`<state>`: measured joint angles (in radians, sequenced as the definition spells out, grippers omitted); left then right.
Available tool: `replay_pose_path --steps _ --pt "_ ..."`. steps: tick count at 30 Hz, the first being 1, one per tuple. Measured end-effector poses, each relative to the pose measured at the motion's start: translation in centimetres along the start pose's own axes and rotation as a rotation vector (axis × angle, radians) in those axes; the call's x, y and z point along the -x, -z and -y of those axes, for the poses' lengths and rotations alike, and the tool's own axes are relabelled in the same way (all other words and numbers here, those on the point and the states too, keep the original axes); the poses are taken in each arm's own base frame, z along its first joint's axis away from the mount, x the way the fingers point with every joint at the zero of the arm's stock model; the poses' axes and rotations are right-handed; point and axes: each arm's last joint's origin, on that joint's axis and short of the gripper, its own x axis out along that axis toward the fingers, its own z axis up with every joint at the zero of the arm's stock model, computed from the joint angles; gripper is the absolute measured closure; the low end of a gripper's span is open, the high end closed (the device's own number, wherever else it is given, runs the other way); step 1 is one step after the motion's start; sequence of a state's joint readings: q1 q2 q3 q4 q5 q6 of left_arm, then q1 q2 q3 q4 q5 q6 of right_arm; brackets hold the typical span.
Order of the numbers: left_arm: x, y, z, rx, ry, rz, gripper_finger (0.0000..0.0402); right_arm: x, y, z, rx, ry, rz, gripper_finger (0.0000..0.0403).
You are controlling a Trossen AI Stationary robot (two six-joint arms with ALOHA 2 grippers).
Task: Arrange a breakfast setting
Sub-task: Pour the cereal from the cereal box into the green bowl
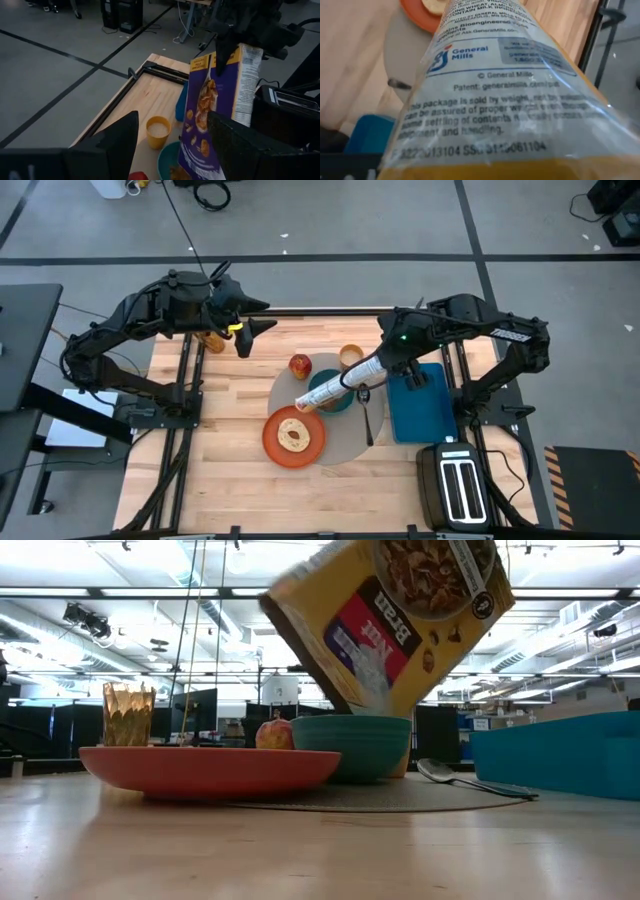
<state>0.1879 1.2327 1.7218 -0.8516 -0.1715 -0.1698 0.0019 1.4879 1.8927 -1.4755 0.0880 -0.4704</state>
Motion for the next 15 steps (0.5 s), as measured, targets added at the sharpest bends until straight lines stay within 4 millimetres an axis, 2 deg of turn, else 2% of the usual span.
replay_pose_path --steps 15 --pt "0.0 -0.03 0.01 0.01 0.001 0.003 0.0159 0.64 -0.07 -0.42 0.024 0.08 -0.012 0.0213"
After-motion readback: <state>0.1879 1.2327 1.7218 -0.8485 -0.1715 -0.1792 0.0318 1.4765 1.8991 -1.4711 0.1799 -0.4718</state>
